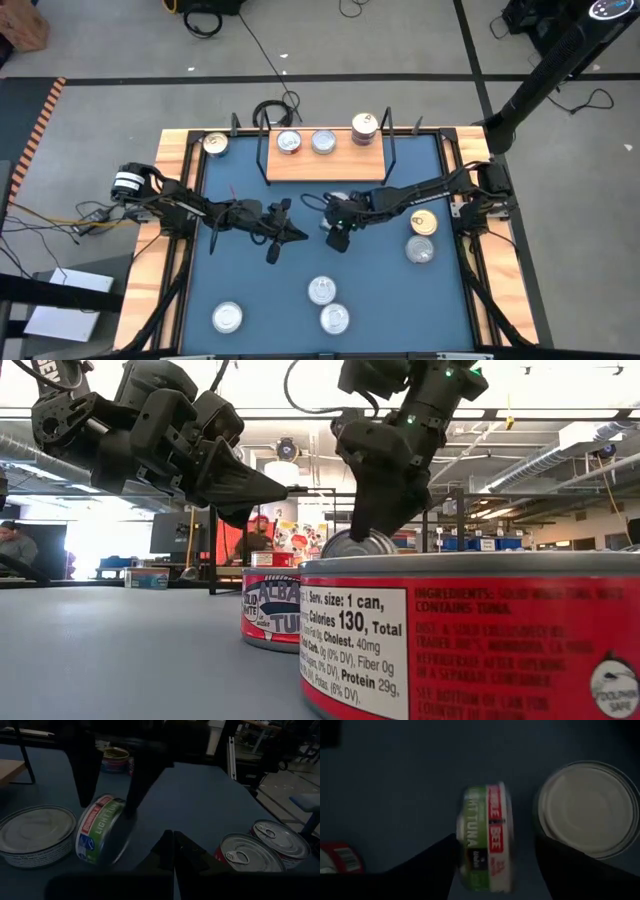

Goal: Stack canned seafood by type on shelf
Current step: Stack the green tuna can on top of the green tuna can on the shelf

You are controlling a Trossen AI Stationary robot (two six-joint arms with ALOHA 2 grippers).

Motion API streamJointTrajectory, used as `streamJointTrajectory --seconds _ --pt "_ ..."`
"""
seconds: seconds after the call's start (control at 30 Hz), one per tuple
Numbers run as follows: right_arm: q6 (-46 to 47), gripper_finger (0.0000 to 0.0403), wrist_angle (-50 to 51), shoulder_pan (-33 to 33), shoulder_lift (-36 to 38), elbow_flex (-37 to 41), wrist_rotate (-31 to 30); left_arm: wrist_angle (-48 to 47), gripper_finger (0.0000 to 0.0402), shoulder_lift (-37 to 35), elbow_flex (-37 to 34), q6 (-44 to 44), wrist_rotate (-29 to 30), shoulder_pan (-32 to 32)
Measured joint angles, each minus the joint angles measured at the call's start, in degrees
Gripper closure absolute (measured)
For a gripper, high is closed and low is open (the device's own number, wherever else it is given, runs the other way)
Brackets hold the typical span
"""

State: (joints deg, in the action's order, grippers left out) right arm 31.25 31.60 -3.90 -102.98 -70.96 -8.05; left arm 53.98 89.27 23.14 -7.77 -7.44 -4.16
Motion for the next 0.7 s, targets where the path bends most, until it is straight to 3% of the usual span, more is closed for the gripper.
streamJointTrajectory --seconds 0.17,0.37,0.7 --pt "-2.07 0.0172 -0.61 0.36 -0.02 1.66 0.09 0.02 0.0396 0.0 0.0 0.0 0.01 0.0" --pt "-9.06 0.0254 -1.35 0.37 -0.02 1.7 0.14 0.02 0.0396 0.0 0.0 0.0 0.0 0.0" --pt "-17.66 0.0258 -0.75 0.28 0.43 0.82 -0.23 0.04 0.0396 0.0 0.0 0.82 1.65 0.0"
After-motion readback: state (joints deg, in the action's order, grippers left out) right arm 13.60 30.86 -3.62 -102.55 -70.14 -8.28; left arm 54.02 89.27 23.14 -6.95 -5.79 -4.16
